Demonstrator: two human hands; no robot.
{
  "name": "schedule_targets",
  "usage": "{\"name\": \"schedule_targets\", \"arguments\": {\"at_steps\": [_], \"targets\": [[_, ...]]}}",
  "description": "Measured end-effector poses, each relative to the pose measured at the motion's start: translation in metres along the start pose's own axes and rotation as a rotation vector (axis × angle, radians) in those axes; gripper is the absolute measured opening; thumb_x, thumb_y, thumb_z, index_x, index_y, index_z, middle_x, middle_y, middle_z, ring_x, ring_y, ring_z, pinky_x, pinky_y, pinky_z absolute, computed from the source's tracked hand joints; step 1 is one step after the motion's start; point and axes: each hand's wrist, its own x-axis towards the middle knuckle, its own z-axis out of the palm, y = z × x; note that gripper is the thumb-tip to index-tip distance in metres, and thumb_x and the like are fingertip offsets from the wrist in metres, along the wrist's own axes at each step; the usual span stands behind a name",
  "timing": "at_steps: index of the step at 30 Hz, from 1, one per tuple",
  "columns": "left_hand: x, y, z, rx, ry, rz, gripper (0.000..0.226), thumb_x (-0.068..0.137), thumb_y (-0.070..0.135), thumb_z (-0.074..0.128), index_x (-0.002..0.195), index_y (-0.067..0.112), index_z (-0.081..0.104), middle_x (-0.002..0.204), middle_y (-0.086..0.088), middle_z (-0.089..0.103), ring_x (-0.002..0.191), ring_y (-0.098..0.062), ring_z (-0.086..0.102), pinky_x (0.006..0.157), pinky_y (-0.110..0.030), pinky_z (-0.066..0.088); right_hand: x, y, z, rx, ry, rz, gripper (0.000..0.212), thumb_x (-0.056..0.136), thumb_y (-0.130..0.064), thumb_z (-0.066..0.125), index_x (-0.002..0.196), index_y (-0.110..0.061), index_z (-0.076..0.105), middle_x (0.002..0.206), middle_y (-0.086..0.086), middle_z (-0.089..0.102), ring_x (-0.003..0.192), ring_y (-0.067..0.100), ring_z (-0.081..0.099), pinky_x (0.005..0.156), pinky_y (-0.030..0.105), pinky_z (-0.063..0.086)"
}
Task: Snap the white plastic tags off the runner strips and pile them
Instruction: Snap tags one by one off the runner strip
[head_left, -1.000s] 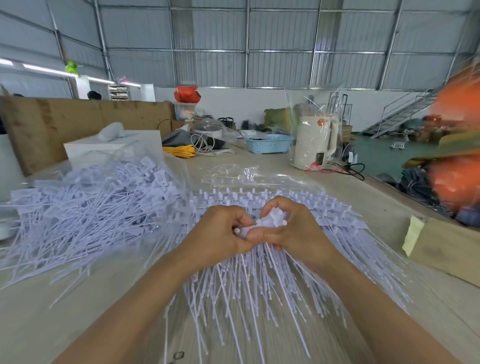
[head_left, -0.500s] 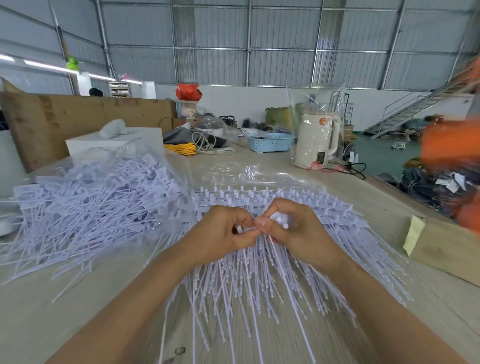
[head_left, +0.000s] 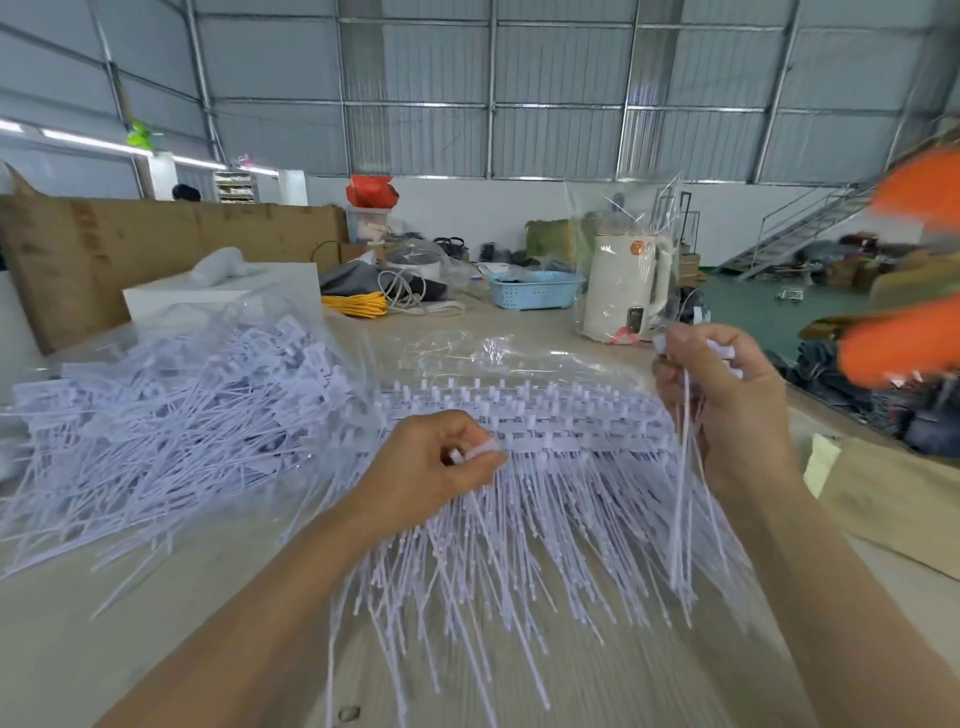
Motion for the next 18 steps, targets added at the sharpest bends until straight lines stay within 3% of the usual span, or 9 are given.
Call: {"name": "schedule_targets", "arguments": {"at_steps": [2,4,7,11,14,15,18], "targets": [[0.001,-0.002,-0.001,0.003,0.043,0.013,0.01,0.076,0.025,0.072,0.079,0.017,0.067,0.07,0.0,0.069,0.059,-0.008,0.061,0.055,-0.018,0.047,0.002,-0.003,-0.002,0.146,0.028,0.014,0.017,0.07,-0.022,0.072,0.076,-0.015,0.057,0.068,0.001,0.061,0.053,0.008,0.054,0.049,0.015,0.044],[0.002,-0.002,-0.001,0.029,0.041,0.034,0.006,0.078,0.021,0.072,0.079,0.019,0.067,0.071,0.003,0.069,0.059,-0.004,0.061,0.056,-0.015,0.046,0.002,-0.004,-0.001,0.141,0.052,-0.029,0.014,0.072,-0.024,0.072,0.073,-0.019,0.059,0.064,-0.003,0.061,0.051,0.008,0.054,0.048,0.016,0.044],[0.002,-0.004,0.001,0.137,0.018,0.083,0.015,0.08,0.016,0.073,0.078,0.029,0.064,0.069,0.008,0.068,0.058,0.003,0.059,0.056,-0.009,0.043,-0.002,-0.007,0.005,-0.142,0.071,-0.297,0.019,0.082,-0.02,0.072,0.068,-0.029,0.062,0.057,-0.005,0.06,0.048,0.013,0.053,0.046,0.021,0.043],[0.002,-0.006,0.0,0.228,0.017,0.096,0.013,0.079,0.023,0.073,0.077,0.03,0.063,0.071,0.006,0.067,0.059,0.001,0.058,0.056,-0.01,0.043,-0.013,-0.02,0.026,-0.419,0.01,-0.584,0.011,0.086,-0.02,0.068,0.082,-0.014,0.06,0.067,0.006,0.063,0.046,0.013,0.055,0.044,0.021,0.043],[0.001,-0.006,0.001,0.273,-0.018,0.079,0.01,0.075,0.038,0.07,0.075,0.031,0.063,0.073,0.009,0.066,0.062,0.001,0.057,0.058,-0.013,0.045,-0.016,-0.032,0.043,-0.566,-0.005,-0.845,0.013,0.088,-0.02,0.067,0.085,-0.013,0.056,0.077,0.014,0.063,0.057,0.029,0.059,0.05,0.037,0.046],[0.001,-0.007,0.001,0.286,-0.03,0.073,0.013,0.073,0.041,0.069,0.075,0.029,0.064,0.072,0.009,0.066,0.06,0.0,0.056,0.057,-0.013,0.044,-0.016,-0.034,0.049,-0.614,-0.012,-0.944,0.012,0.088,-0.019,0.066,0.085,-0.013,0.057,0.078,0.012,0.063,0.059,0.03,0.059,0.053,0.037,0.047],[0.001,-0.004,0.001,0.299,-0.041,0.057,0.011,0.077,0.038,0.069,0.072,0.03,0.064,0.065,0.01,0.063,0.052,0.001,0.051,0.054,-0.011,0.039,-0.016,-0.029,0.063,-0.774,-0.099,-1.116,0.01,0.085,-0.012,0.069,0.082,-0.003,0.064,0.08,0.0,0.055,0.069,0.013,0.052,0.065,0.016,0.042]]}}
